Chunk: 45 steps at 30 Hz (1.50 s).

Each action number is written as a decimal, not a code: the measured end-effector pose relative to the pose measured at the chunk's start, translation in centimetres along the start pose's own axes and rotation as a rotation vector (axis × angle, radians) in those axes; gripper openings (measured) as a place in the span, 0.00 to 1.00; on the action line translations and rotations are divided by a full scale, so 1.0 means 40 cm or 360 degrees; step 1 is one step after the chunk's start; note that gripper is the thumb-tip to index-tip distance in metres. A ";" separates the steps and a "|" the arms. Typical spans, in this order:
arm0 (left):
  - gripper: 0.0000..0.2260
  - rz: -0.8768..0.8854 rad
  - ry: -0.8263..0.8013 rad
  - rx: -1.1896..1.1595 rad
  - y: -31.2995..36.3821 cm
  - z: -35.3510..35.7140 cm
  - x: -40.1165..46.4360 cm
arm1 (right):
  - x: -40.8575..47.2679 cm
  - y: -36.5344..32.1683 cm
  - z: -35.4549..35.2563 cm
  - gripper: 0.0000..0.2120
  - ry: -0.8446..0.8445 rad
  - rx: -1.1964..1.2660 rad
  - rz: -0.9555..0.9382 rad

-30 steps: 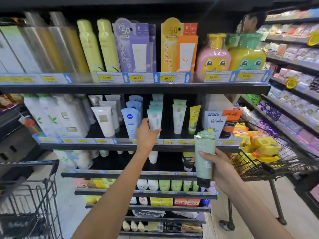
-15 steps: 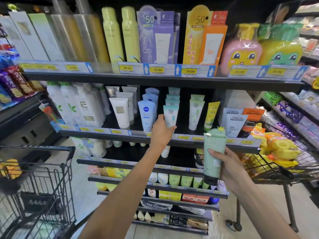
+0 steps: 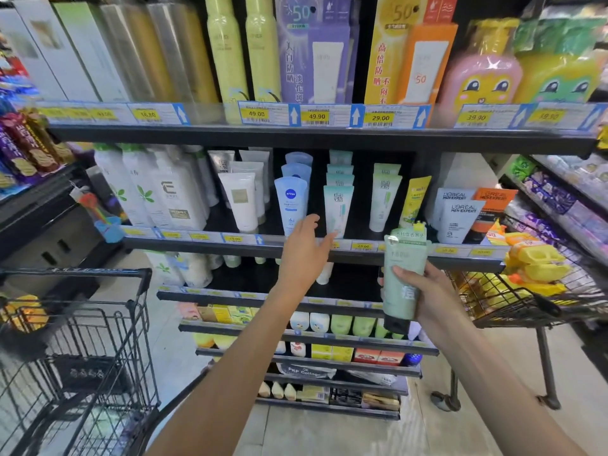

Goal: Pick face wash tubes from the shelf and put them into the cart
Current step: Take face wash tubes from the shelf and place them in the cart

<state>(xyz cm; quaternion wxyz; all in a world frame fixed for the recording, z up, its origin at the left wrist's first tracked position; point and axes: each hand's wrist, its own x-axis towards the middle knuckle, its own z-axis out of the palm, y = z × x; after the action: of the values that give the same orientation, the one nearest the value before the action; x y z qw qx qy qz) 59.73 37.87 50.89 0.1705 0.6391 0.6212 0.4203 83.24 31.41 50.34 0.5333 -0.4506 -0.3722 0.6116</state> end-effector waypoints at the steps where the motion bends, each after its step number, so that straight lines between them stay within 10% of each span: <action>1: 0.24 0.0026 -0.0007 0.0036 -0.011 -0.012 -0.017 | 0.000 0.007 0.010 0.18 -0.0001 -0.0004 -0.0001; 23: 0.26 -0.0341 -0.0114 0.0681 -0.321 -0.317 -0.410 | -0.123 0.210 0.273 0.18 -0.0310 0.0000 0.0267; 45: 0.24 0.0028 -0.0395 0.0929 -0.799 -0.432 -0.188 | 0.066 0.429 0.699 0.16 -0.0014 -0.0363 -0.0029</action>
<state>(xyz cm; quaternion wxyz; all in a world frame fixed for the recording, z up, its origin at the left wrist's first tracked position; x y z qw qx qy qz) 26.93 31.00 34.99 0.0508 0.7128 0.6845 0.1444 51.24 32.08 42.72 0.4824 -0.5022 -0.4460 0.5623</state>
